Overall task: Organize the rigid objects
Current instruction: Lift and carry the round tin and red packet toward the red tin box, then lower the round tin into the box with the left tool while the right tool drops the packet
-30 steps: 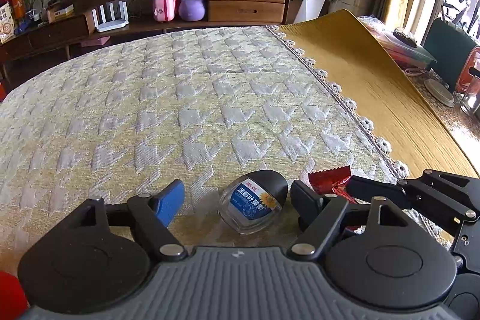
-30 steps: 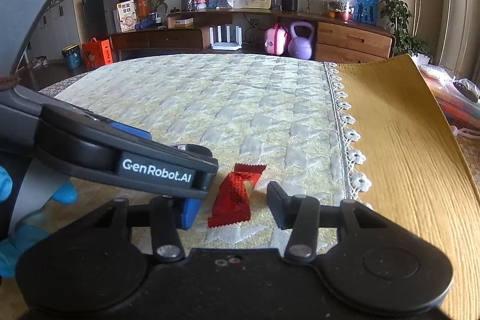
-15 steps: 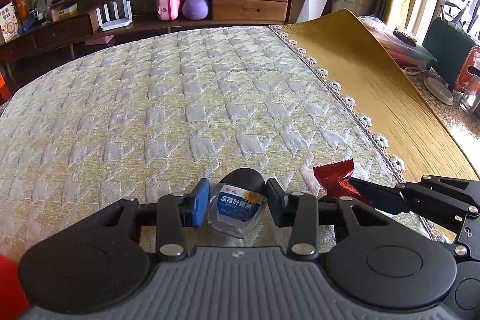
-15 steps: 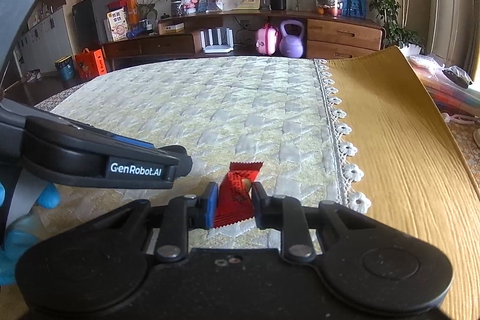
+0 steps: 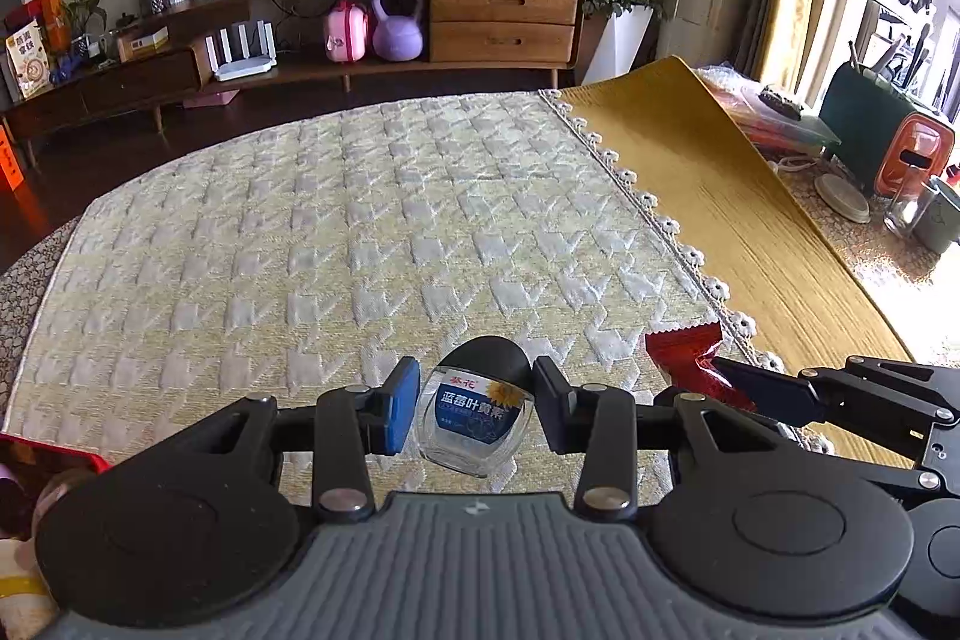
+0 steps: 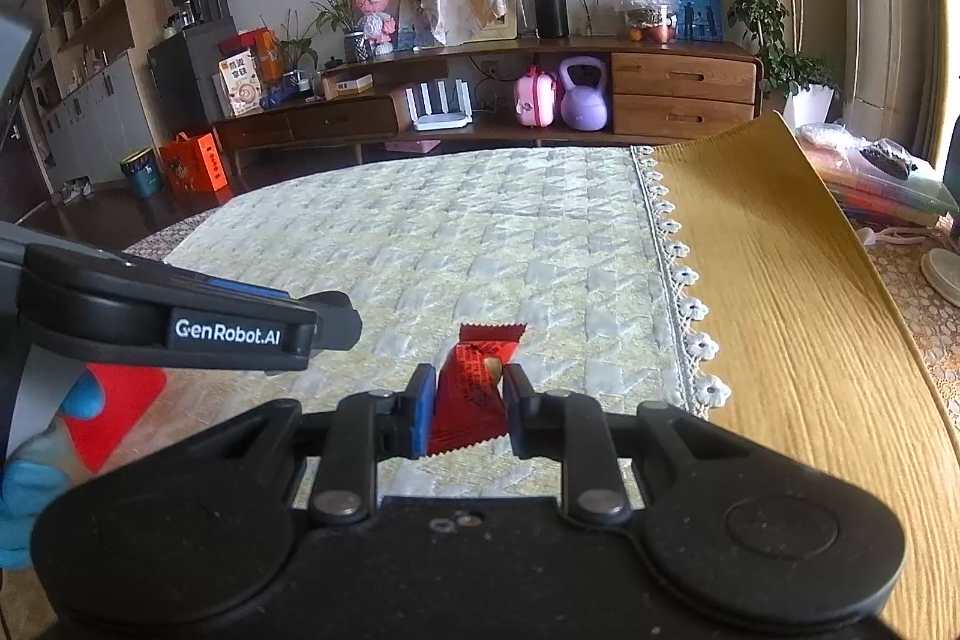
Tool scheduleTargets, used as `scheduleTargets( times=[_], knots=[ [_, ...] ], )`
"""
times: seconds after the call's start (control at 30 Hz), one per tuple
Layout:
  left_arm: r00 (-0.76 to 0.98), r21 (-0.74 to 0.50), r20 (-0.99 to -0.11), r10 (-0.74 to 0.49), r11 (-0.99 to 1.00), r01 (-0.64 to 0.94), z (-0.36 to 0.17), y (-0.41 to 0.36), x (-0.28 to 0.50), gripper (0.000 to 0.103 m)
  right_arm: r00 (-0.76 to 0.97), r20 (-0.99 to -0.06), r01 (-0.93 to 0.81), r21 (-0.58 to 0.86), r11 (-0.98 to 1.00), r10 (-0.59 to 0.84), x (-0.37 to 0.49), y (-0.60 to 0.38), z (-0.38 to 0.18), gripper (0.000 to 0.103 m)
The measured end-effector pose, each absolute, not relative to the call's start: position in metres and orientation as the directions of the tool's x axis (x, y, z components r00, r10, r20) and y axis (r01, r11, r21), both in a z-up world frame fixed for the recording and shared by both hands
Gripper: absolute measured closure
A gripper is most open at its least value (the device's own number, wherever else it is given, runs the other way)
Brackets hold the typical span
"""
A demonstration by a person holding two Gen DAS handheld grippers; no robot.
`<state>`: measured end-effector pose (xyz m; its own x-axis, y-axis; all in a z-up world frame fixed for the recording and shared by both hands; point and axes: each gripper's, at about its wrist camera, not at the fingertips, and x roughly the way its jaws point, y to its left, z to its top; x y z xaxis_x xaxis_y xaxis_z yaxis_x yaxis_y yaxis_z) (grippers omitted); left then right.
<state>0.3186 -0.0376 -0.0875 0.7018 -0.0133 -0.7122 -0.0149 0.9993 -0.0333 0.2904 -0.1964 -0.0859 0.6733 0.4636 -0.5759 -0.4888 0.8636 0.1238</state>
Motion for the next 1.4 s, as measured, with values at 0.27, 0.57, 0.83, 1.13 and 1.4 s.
scheduleTargets(
  times=[0.27, 0.57, 0.83, 1.13, 1.4],
  knots=[
    [0.726, -0.047, -0.688, 0.000, 0.998, -0.045, -0.048, -0.013, 0.280, 0.063, 0.666, -0.545, -0.530, 0.133, 0.837, 0.508, 0.259, -0.178, -0.054, 0.080],
    [0.752, -0.071, -0.659, 0.030, 0.992, -0.102, -0.012, 0.028, 0.231, 0.063, 0.637, -0.524, -0.583, 0.152, 0.798, 0.565, 0.228, -0.149, -0.022, 0.080],
    [0.743, -0.103, -0.667, 0.055, 0.981, -0.165, 0.004, 0.078, 0.186, 0.063, 0.605, -0.521, -0.629, 0.150, 0.763, 0.602, 0.200, -0.117, -0.003, 0.080],
    [0.746, -0.084, -0.651, 0.144, 0.962, -0.259, 0.015, 0.144, 0.146, 0.063, 0.569, -0.529, -0.681, 0.127, 0.722, 0.629, 0.179, -0.069, 0.004, 0.079],
    [0.711, -0.071, -0.676, 0.196, 0.942, -0.328, -0.001, 0.192, 0.118, 0.063, 0.530, -0.565, -0.704, 0.123, 0.700, 0.632, 0.172, -0.030, -0.007, 0.079]
  ],
)
